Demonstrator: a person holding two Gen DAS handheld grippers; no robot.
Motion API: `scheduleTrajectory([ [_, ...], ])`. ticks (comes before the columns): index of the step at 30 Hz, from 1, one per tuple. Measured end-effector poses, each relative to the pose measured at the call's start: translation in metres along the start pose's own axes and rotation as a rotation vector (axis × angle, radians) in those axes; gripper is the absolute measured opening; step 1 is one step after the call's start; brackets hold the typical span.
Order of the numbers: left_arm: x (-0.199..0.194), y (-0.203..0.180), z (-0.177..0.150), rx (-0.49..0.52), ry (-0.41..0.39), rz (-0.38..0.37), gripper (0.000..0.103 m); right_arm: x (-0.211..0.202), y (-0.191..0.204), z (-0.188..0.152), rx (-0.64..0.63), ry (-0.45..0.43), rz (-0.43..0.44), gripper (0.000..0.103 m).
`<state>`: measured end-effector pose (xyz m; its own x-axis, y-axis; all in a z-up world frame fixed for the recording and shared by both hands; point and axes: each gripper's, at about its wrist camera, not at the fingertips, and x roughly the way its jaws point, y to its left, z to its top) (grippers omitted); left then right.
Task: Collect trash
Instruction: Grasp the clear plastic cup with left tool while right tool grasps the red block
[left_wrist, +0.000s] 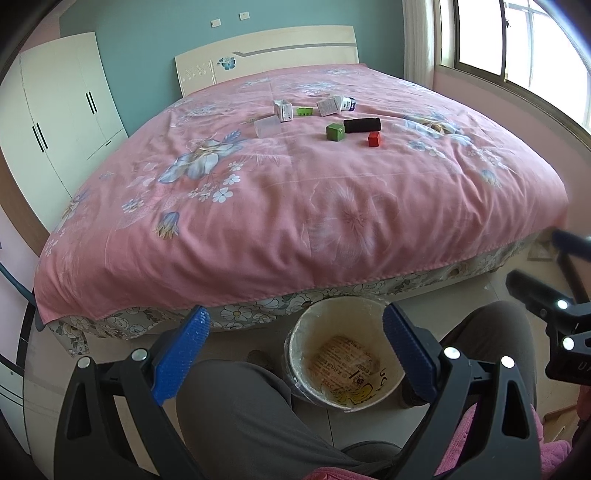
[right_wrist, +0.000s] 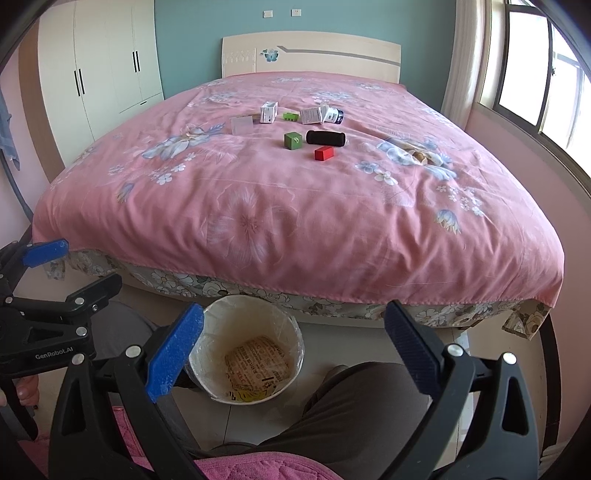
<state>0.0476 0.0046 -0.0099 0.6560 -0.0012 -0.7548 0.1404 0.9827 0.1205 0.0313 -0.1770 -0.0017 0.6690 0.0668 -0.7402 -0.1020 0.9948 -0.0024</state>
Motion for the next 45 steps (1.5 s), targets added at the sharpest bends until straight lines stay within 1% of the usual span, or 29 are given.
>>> scheduleTrajectory([
  [2, 0.008, 0.006, 0.013, -0.022, 0.003, 0.006, 0.096, 0.005, -0.006, 0.014, 0.014, -0.011, 0.009, 0.096],
  [6, 0.023, 0.017, 0.044, -0.06, 0.013, -0.01, 0.096, 0.014, -0.014, 0.046, 0.016, -0.039, 0.011, 0.096],
  [12, 0.05, 0.03, 0.107, -0.078, -0.013, -0.028, 0.096, 0.028, -0.032, 0.103, 0.004, -0.107, 0.012, 0.096],
  [16, 0.076, 0.042, 0.148, -0.087, -0.03, 0.01, 0.096, 0.047, -0.044, 0.134, -0.009, -0.125, 0.014, 0.096],
  [18, 0.093, 0.049, 0.167, -0.109, -0.016, 0.012, 0.096, 0.06, -0.05, 0.148, -0.01, -0.122, 0.008, 0.096],
  [22, 0.129, 0.058, 0.202, -0.153, 0.011, 0.017, 0.096, 0.094, -0.065, 0.169, 0.011, -0.089, 0.023, 0.096],
  [25, 0.157, 0.06, 0.228, -0.173, 0.018, 0.026, 0.096, 0.125, -0.074, 0.183, 0.027, -0.056, 0.055, 0.096],
  [28, 0.188, 0.058, 0.253, -0.2, 0.035, 0.027, 0.096, 0.155, -0.077, 0.194, 0.016, -0.027, 0.092, 0.096],
  [32, 0.235, 0.054, 0.278, -0.249, 0.073, 0.043, 0.096, 0.201, -0.079, 0.207, -0.036, 0.011, 0.16, 0.096],
  [37, 0.289, 0.056, 0.302, -0.356, 0.104, 0.089, 0.096, 0.264, -0.088, 0.217, -0.1, 0.078, 0.253, 0.096],
  [41, 0.324, 0.055, 0.318, -0.389, 0.129, 0.124, 0.096, 0.306, -0.096, 0.226, -0.14, 0.138, 0.356, 0.096],
  [45, 0.355, 0.057, 0.33, -0.418, 0.142, 0.174, 0.096, 0.334, -0.091, 0.232, -0.233, 0.189, 0.413, 0.096],
])
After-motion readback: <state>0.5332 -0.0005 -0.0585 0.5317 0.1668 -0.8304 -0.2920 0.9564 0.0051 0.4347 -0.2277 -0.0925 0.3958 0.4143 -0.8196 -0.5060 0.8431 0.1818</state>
